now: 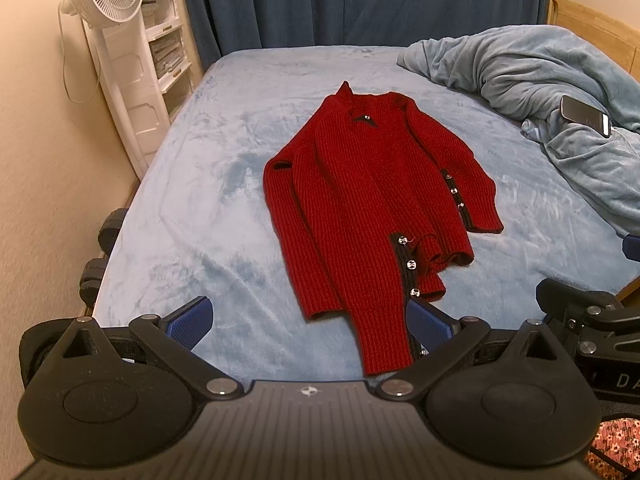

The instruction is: Fold small clothes

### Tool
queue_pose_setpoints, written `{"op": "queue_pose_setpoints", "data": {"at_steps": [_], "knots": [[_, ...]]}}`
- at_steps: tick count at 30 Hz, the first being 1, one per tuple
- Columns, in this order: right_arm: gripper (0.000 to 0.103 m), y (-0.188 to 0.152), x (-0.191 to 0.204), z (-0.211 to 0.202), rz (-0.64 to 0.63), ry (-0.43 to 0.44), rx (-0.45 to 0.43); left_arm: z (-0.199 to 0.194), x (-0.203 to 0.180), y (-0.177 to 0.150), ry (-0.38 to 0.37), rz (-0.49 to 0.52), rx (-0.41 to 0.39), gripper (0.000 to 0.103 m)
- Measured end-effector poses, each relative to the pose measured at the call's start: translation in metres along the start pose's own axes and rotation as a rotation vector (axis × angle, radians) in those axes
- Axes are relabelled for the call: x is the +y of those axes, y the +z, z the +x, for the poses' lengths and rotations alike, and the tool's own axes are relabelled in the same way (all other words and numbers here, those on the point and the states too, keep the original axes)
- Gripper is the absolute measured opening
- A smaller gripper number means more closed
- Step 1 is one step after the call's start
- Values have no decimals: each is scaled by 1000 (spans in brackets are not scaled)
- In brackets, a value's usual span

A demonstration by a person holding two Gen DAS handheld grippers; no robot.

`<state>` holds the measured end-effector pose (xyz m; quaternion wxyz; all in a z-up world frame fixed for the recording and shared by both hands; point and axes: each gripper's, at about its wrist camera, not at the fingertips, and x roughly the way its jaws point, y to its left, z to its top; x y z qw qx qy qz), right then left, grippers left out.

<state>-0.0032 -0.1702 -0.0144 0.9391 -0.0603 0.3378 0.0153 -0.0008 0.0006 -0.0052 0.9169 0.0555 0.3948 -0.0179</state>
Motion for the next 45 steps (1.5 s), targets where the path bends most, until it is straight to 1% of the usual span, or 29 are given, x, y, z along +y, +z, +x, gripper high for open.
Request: {"op": "queue_pose_setpoints", "data": {"at_steps": [14, 20, 27, 33, 36, 39, 42, 45], "knots": [[102, -4, 1, 2, 0, 1, 6, 1, 0, -2, 1, -1, 3, 103], [102, -10, 2, 6, 2, 4, 19, 8, 2, -9, 1, -3, 23, 103], [102, -8, -7, 18, 31, 0, 57, 28, 0, -7, -7, -11, 82, 103], [102, -2, -26, 44, 81, -25, 95, 54, 3, -1, -11, -22, 161, 103], [102, 6, -46, 66, 115, -65, 100, 74, 5, 9, -7, -17, 195, 103], [102, 20, -72, 95, 151, -125, 85, 98, 5, 31, 6, 3, 198, 103], [102, 41, -105, 136, 175, -202, 54, 127, 3, 64, -2, 25, 178, 103], [102, 64, -136, 181, 207, -247, 28, 167, -5, 109, -28, 52, 147, 103]]}}
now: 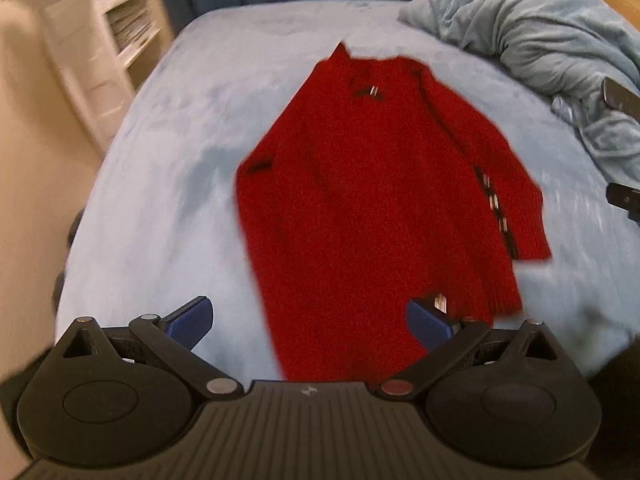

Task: Fold small clothes
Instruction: 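Move both tools down to the red sweater's hem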

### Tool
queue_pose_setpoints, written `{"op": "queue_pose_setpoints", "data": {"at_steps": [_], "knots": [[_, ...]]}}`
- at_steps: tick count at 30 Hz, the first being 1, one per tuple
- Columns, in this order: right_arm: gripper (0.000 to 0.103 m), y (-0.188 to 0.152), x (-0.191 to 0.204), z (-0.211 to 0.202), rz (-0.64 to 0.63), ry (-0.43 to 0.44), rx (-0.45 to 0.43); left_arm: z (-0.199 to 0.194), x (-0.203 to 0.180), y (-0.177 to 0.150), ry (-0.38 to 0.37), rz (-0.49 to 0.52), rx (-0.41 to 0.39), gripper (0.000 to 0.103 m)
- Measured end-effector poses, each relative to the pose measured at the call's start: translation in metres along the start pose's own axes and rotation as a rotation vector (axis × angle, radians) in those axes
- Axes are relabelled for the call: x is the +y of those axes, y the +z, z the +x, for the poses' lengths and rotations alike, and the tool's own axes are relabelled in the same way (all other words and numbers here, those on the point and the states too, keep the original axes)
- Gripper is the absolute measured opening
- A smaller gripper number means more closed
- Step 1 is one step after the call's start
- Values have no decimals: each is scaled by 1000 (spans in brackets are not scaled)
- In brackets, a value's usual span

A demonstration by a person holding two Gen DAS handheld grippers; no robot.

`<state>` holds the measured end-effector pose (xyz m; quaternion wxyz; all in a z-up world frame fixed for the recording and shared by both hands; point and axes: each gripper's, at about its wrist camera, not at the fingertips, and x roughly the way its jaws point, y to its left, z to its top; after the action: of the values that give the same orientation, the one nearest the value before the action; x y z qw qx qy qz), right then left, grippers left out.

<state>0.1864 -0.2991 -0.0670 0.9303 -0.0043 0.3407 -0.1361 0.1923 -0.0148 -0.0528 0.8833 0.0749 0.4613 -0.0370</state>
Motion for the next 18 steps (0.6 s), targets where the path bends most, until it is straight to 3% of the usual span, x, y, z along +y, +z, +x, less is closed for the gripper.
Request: {"op": "queue_pose_setpoints", "data": {"at_steps": [6, 10, 14, 16, 17, 18], "knots": [[102, 72, -2, 122, 28, 69, 3, 88, -14, 99, 25, 48, -50, 103], [102, 120, 25, 203, -2, 148, 13, 157, -24, 169, 4, 74, -39, 103], [102, 161, 66, 290, -47, 216, 82, 223, -28, 219, -57, 71, 39, 103], [102, 176, 83, 331, -32, 202, 118, 245, -23, 227, -64, 63, 74, 93], [102, 181, 90, 347, -19, 191, 132, 252, -19, 228, -68, 53, 83, 75], [102, 186, 98, 366, 0, 180, 156, 258, -12, 229, -80, 37, 90, 47]]}}
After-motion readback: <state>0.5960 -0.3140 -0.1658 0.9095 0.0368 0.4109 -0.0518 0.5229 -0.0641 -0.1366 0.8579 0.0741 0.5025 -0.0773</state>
